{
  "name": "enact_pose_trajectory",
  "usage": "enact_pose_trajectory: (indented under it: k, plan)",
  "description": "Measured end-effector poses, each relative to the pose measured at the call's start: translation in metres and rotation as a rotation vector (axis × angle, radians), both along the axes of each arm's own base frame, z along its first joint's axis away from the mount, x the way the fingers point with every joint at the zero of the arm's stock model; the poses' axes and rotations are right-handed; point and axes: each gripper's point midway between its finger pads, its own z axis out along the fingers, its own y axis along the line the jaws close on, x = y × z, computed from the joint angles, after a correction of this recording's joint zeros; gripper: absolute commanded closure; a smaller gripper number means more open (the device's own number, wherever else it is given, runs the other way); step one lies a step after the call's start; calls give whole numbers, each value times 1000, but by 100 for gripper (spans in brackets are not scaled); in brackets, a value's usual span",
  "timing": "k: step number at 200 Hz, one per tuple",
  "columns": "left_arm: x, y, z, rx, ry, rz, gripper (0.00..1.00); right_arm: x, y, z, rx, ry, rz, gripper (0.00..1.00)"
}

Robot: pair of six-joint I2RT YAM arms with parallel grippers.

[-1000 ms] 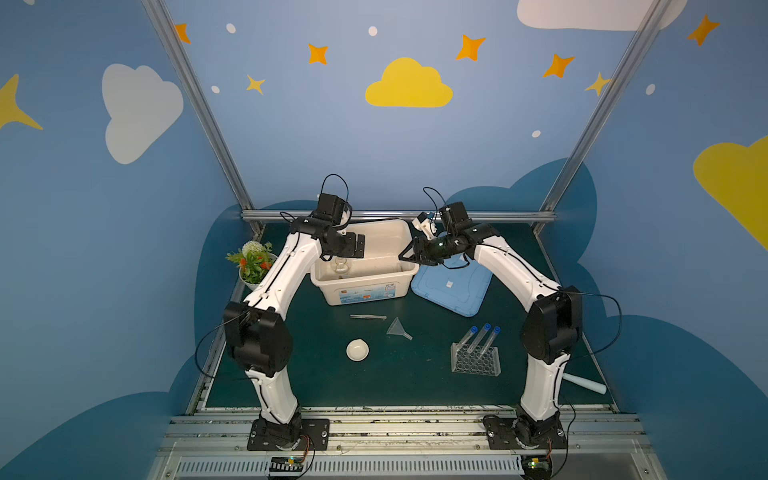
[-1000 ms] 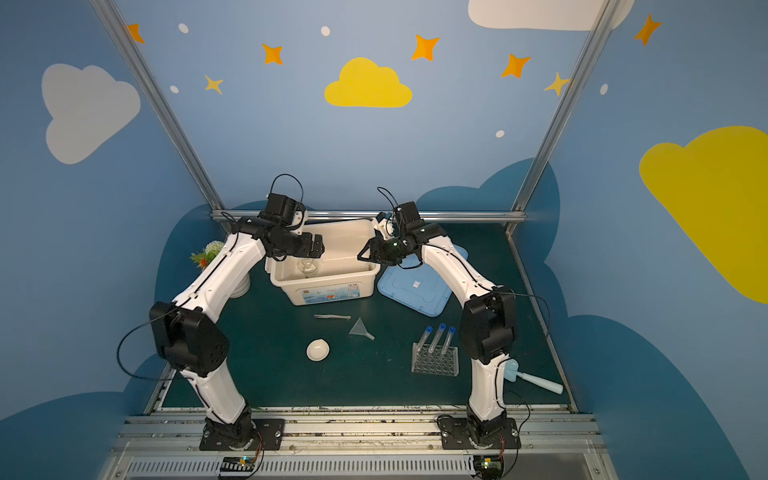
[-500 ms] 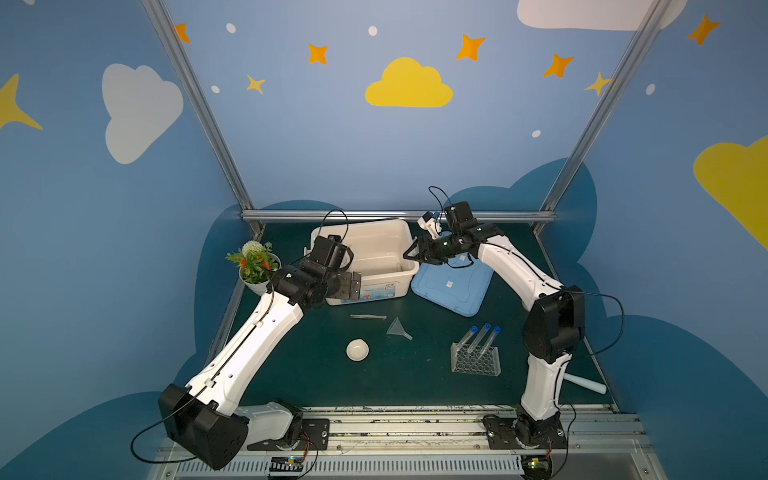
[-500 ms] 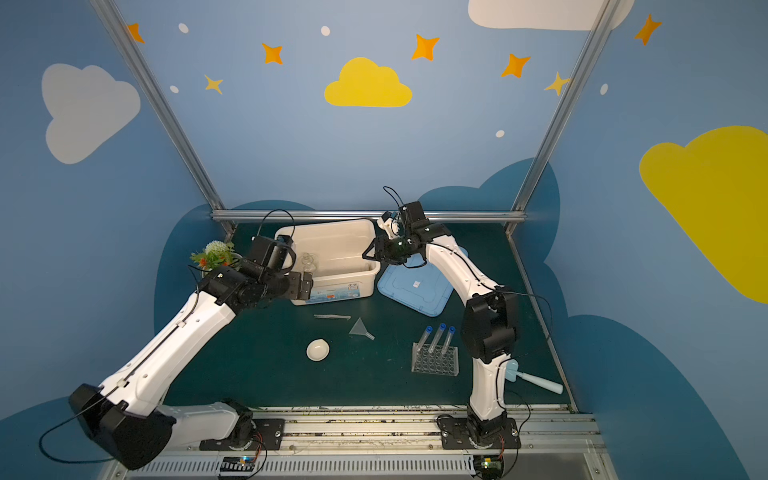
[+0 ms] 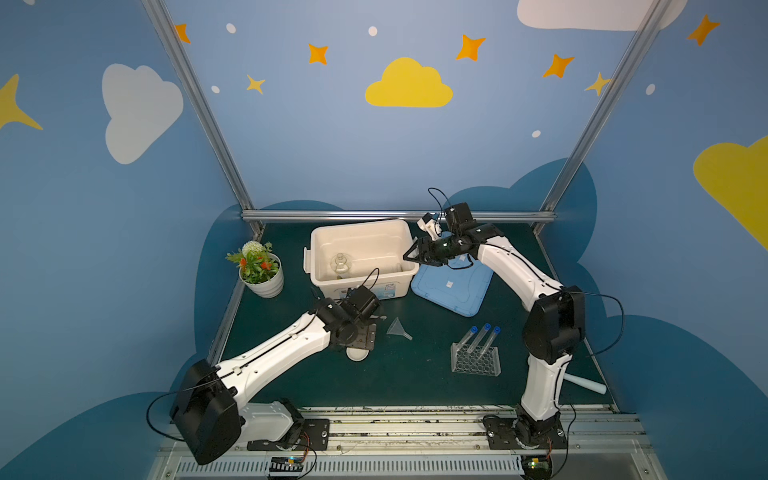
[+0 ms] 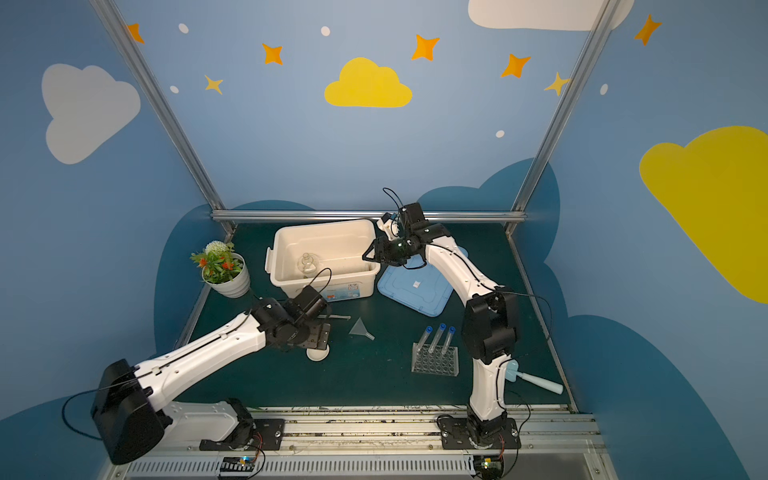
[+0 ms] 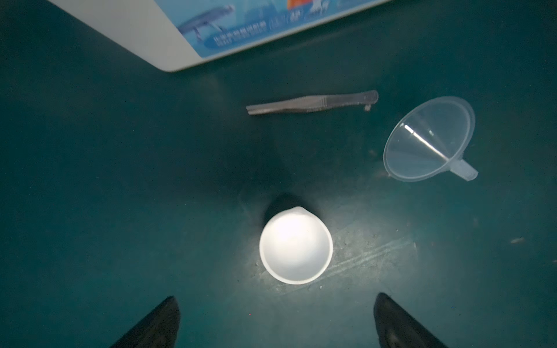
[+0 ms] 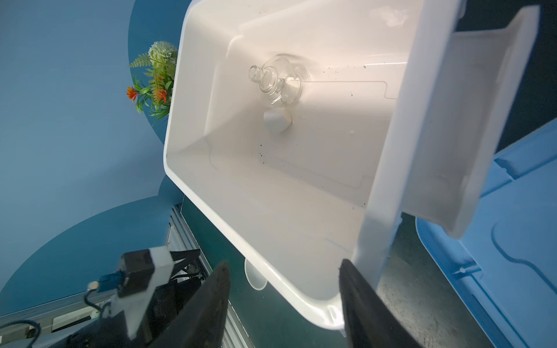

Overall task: Organize the chemistry lab equipment
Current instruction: 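Move the left gripper down around the small white bowl on the table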

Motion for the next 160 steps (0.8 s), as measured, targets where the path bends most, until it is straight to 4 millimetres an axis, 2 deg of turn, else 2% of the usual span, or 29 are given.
enact_pose_trajectory:
  k: [27,75,127,160]
  plan:
    - [-5,-14,-17,-6,52,2,0,-1,0,-2,-2,4,-1,42]
    - [-11,-19,-54,14,141,35,0,-2,-4,1,-2,1,-5,42]
    - [-10,-21,-71,23,174,48,0,-3,-7,3,-1,-1,-10,42]
    - [-10,-14,-79,15,184,79,0,-4,-7,1,-3,4,-11,42]
